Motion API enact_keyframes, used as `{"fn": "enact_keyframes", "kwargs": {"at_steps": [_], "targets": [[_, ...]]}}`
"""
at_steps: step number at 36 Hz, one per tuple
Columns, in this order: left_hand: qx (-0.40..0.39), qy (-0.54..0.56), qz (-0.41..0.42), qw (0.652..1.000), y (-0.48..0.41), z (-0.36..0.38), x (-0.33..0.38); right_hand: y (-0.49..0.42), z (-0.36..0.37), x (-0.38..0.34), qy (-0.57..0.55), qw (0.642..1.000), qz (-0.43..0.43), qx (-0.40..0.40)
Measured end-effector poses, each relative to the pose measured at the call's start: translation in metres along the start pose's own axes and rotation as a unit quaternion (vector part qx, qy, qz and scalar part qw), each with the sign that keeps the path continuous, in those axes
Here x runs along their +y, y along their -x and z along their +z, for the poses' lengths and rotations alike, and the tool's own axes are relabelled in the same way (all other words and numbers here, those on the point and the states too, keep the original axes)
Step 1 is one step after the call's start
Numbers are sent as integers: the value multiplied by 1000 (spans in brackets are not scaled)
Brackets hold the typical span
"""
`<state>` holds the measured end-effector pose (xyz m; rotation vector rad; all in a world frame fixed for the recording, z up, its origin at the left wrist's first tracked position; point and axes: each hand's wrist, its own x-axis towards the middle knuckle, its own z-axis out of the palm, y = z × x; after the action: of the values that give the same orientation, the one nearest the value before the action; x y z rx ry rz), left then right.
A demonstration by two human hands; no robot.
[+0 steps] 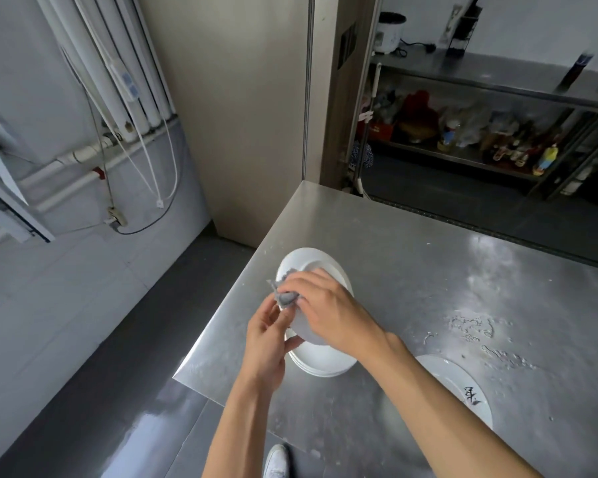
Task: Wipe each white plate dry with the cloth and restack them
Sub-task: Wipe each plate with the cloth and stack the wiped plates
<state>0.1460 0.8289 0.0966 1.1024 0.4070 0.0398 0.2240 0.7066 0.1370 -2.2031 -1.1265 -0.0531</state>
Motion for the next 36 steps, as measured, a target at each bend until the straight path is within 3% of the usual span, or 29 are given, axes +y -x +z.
{"fn": "enact_keyframes", "kwargs": {"at_steps": [7,11,17,25,30,36], "targets": [[89,118,32,989,-8,-20,11,24,23,1,18,1000,-16,-16],[107,160,36,981,-12,-42,20,39,25,11,47,998,6,36],[45,141,21,989,-4,-54,26,41,14,32,39,979,133,150],[-45,22,-26,998,9,-38,21,21,-16,38,15,969,179,170],[-67,-25,-50,996,12,-13,4,2,-16,14,-4,984,119,132],[8,37,-20,999,3,-3,0,0,5,-8,-37,998,32,28]]}}
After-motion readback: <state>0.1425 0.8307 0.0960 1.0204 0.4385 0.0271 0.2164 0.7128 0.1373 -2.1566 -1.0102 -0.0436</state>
